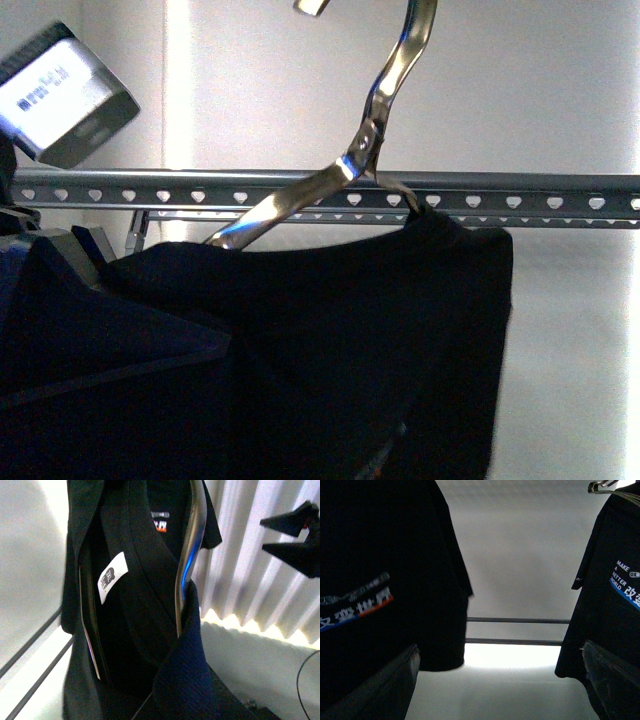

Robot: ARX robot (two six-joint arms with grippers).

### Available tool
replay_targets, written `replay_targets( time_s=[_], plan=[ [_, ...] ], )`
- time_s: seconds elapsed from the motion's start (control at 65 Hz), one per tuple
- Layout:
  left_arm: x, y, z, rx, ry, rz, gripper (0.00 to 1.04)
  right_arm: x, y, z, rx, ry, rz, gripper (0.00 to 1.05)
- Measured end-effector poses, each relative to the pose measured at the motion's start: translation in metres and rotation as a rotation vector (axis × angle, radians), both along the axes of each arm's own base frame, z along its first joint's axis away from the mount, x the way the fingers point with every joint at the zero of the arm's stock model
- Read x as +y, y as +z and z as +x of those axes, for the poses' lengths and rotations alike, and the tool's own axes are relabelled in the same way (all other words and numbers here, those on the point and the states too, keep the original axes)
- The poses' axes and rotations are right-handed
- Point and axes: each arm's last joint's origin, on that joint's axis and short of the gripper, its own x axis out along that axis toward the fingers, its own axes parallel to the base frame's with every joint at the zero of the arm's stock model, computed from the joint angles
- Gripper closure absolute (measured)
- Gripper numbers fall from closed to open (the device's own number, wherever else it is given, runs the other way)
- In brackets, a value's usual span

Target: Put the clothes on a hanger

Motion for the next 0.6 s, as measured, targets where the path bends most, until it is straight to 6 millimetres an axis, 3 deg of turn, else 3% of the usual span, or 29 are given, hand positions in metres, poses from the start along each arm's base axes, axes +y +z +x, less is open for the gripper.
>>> replay_targets(
  time_s=[0.2,0.292,0.446,0.6],
  plan=[
    [-0.001,0.003,0.035,0.016,0.009,0.100,1.01,0.000,0.000,0.000,0.000,0.000,0.000,0.07],
    [-0.007,0.010,0.058,-0.133,0.007,0.106,1.01,0.000,0.000,0.000,0.000,-0.001,0.000,0.07],
    [-0.025,0.028,0.114,-0.426,0.074,0.111,1.01,0.000,0.000,0.000,0.000,-0.001,0.000,0.07],
    [-0.041,0.030,0.148,-0.445,0.106,0.095,1.01,0.000,0.000,0.000,0.000,-0.001,0.000,0.07]
  ],
)
